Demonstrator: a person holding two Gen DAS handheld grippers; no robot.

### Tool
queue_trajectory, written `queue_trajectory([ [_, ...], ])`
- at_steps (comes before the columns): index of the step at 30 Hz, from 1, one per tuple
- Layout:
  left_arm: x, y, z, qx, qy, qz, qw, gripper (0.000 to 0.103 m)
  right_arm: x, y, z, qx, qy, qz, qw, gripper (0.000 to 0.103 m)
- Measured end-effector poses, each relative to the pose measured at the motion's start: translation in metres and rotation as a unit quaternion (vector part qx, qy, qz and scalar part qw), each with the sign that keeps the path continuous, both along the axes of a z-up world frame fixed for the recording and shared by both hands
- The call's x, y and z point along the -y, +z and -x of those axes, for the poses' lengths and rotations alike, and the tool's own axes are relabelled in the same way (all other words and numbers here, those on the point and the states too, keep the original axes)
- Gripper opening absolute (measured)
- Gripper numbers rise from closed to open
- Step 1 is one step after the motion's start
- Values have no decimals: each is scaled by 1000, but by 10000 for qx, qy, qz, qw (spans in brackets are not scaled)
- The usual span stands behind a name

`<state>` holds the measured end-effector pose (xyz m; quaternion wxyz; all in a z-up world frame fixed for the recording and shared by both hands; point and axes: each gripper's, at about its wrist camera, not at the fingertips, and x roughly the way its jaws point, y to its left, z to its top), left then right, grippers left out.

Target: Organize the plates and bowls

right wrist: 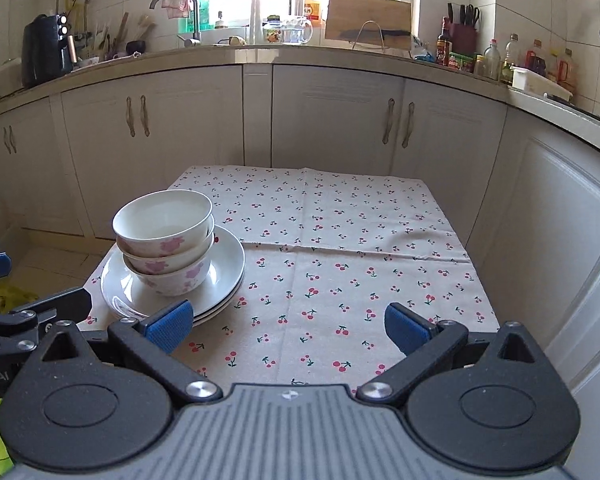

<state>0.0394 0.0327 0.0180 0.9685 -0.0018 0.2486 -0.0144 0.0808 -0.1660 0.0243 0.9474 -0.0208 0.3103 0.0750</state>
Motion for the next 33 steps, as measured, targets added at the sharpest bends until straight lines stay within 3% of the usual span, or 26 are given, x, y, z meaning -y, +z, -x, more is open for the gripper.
queue_trajectory([
  [33,-4,6,11,62,213,184,9996,102,-3,10,25,347,-59,101,9993,103],
])
